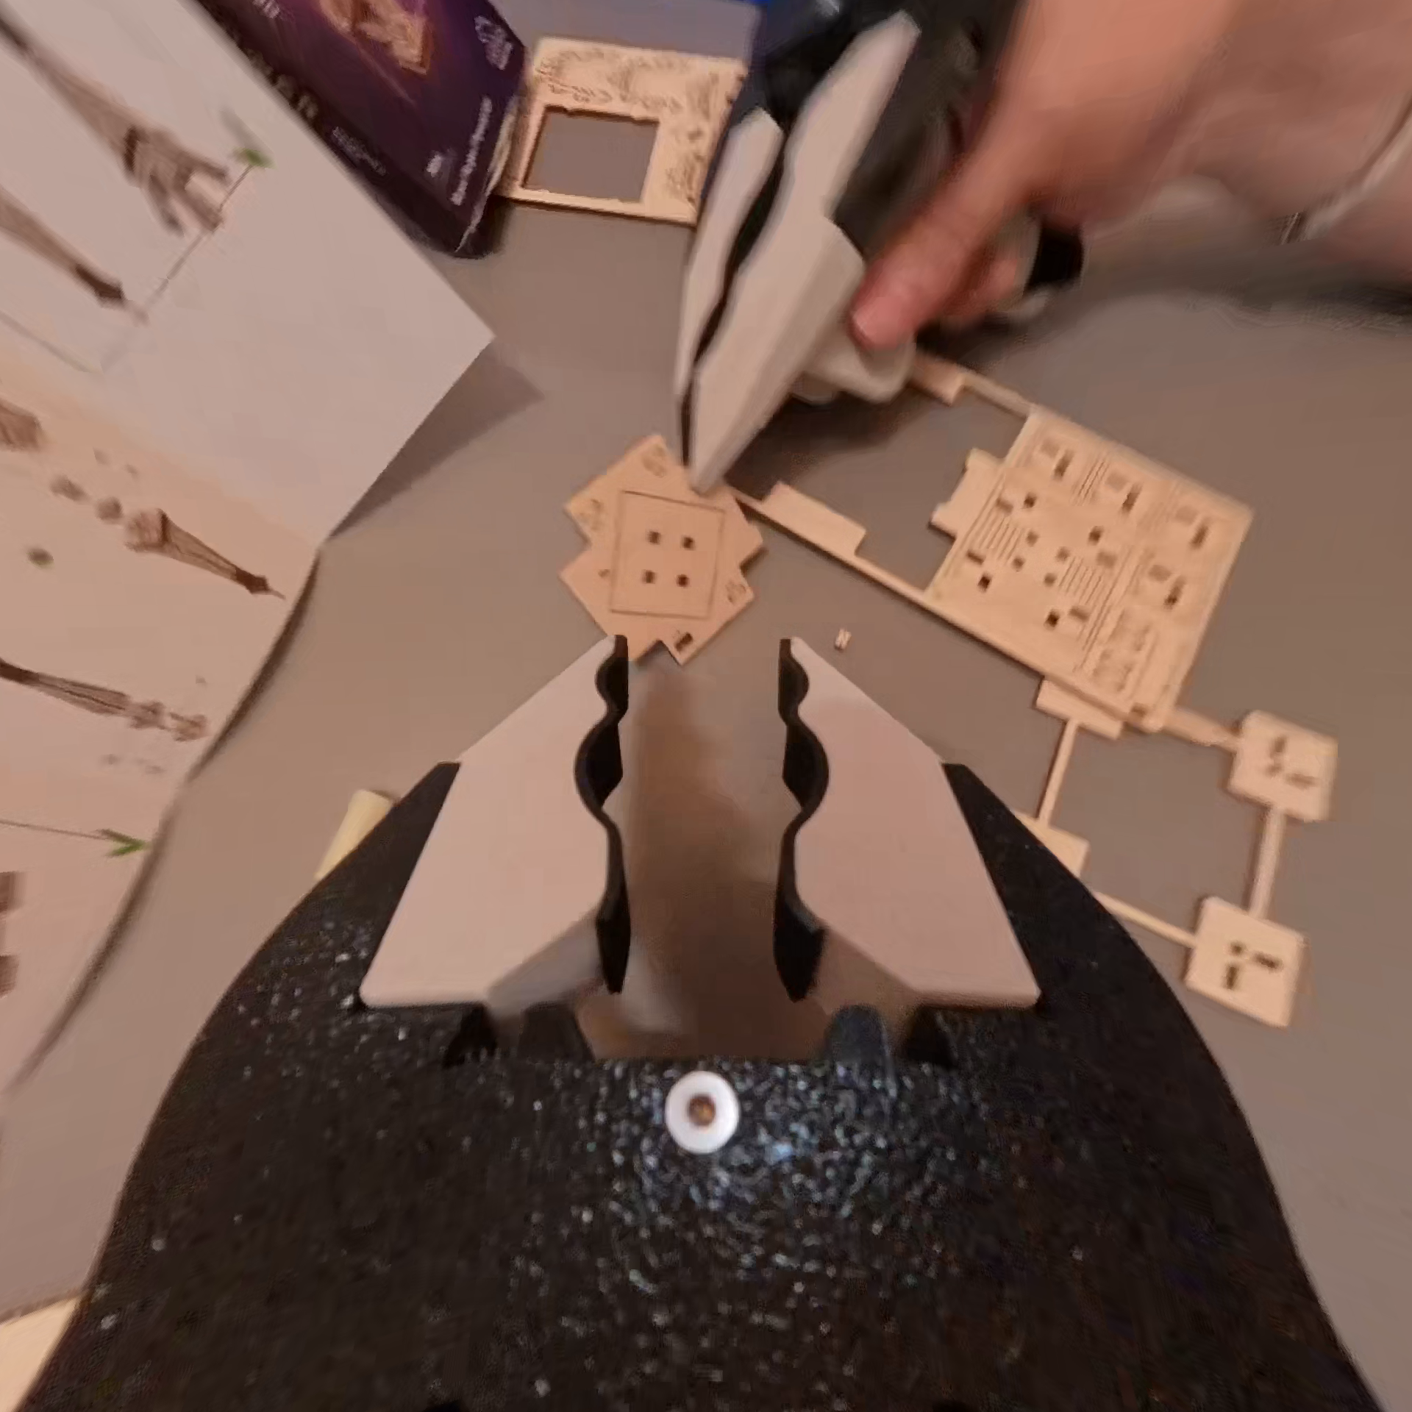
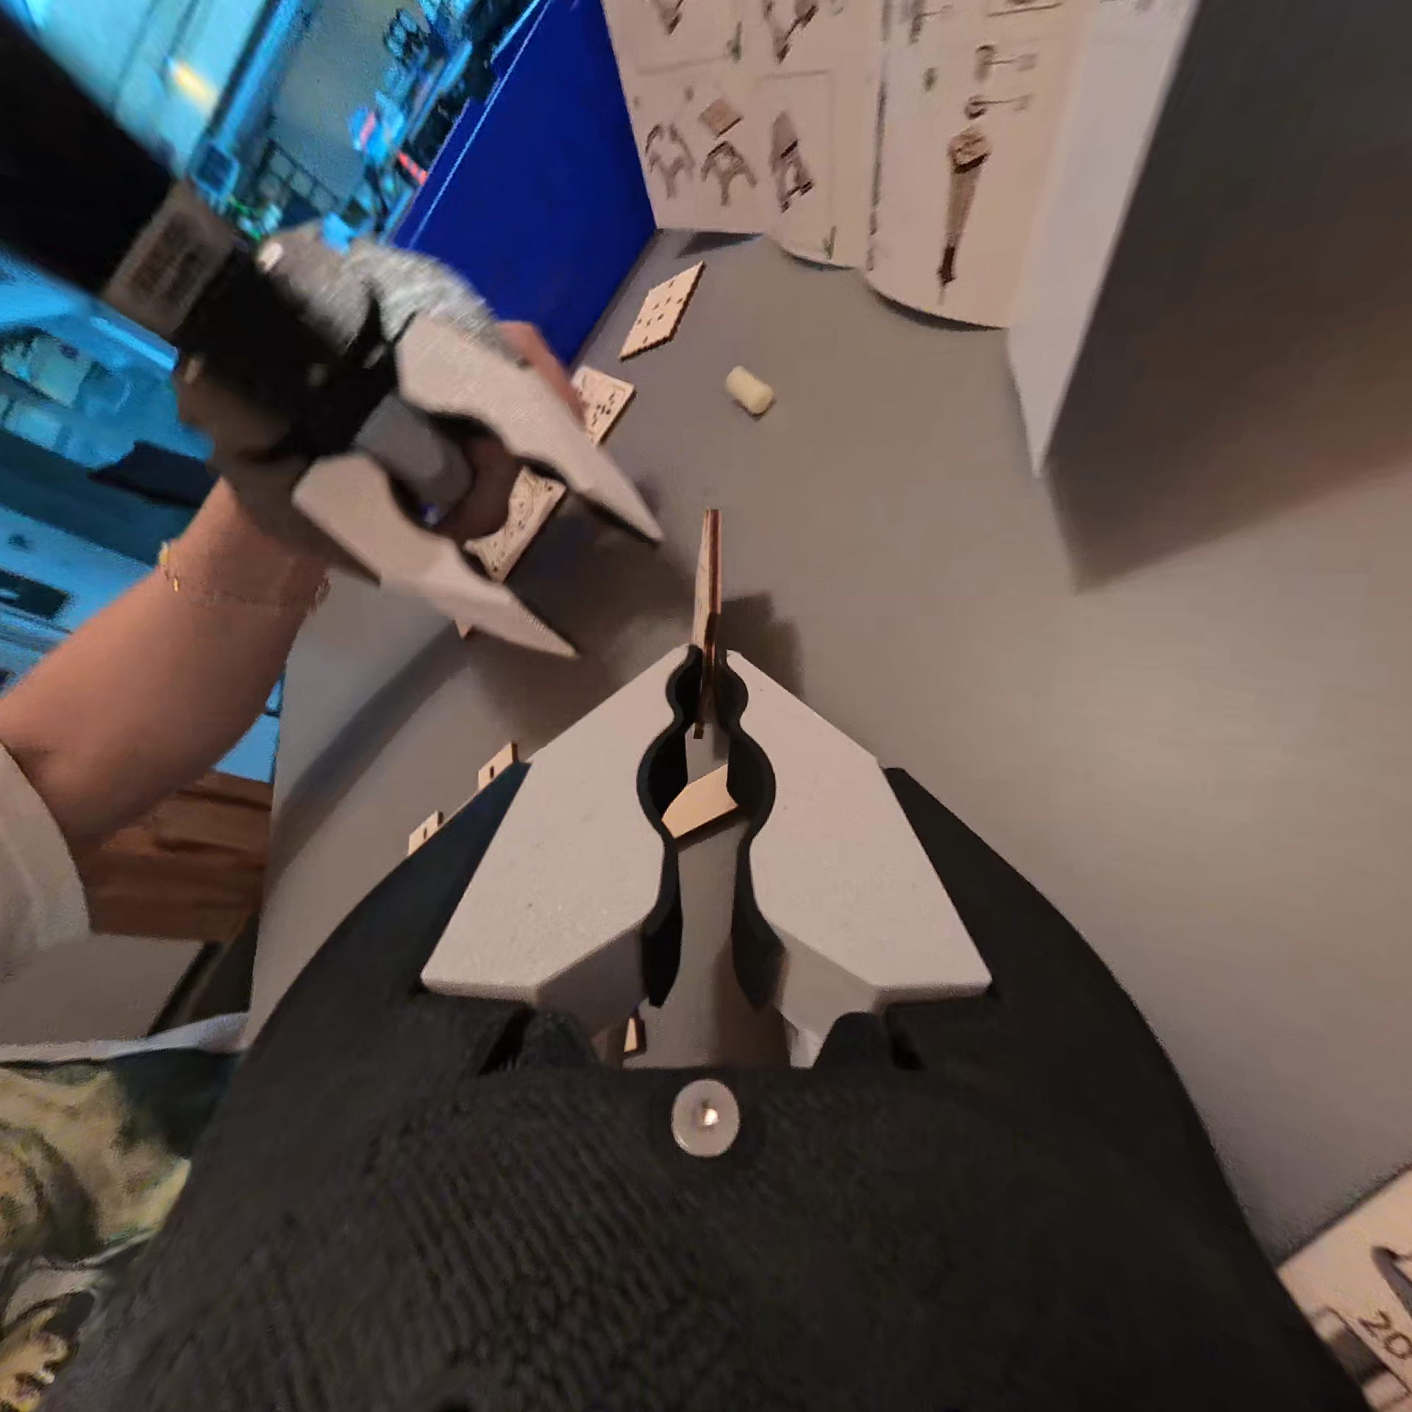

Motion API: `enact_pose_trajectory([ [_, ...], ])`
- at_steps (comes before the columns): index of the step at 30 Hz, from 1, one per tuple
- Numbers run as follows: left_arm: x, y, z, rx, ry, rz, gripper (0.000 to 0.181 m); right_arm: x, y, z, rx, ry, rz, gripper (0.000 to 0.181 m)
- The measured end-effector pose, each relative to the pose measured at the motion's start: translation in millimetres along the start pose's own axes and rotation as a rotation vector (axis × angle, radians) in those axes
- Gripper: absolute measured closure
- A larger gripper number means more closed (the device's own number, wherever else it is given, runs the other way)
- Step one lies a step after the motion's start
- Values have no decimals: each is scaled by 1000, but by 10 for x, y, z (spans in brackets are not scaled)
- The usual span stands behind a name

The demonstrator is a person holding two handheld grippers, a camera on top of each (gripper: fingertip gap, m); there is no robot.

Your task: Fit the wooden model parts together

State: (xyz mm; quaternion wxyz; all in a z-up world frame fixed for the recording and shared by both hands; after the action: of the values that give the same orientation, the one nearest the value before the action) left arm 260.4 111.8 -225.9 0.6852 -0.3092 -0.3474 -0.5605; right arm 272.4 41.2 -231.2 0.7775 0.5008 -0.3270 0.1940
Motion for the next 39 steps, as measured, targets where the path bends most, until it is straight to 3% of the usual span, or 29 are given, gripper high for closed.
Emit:
enact_pose_trajectory([
  [3,-56,-235,-60,73,93,-237,142,9,-47,8,22,-9,-83,181],
  [6,-73,-359,-171,71,175,-335,135,5,-59,6,25,-8,-103,181],
  [12,-53,-344,-301,6,345,-400,139,4,-74,7,24,-11,-122,181],
  [17,-62,-261,-232,-16,577,-463,144,13,-82,12,23,-19,-130,181],
  [20,-30,-284,-220,-49,632,-526,139,17,-84,13,23,-22,-131,181],
  [23,-20,-232,-248,-35,637,-538,122,18,-80,14,27,-23,-132,181],
  [26,117,-51,-264,114,508,-402,127,24,-81,20,27,-29,-133,181],
  [27,155,14,-255,189,447,-315,133,26,-84,22,27,-31,-135,181],
  [29,194,69,-212,314,299,-128,119,32,-89,27,24,-37,-137,181],
  [31,154,154,-109,492,162,87,126,36,-93,28,20,-40,-136,181],
  [33,40,57,-111,504,71,348,132,36,-95,27,19,-40,-137,181],
  [34,-3,-10,-154,473,56,427,126,36,-96,26,18,-41,-137,180],
  [39,-136,185,-134,697,81,430,112,36,-97,25,18,-40,-138,181],
])
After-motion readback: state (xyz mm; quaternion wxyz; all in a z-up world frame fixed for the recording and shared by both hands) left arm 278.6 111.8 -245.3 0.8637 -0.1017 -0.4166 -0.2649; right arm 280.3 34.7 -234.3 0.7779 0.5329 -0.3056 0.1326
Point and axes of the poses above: each gripper's, where its closed fingertips meet, z back along the fingers, x out of its top, y = z × x across the jaws, the point moved 2 cm from there along z, back along the fingers, and after that the axes turned 7 degrees about -y, right-handed, at the moved point
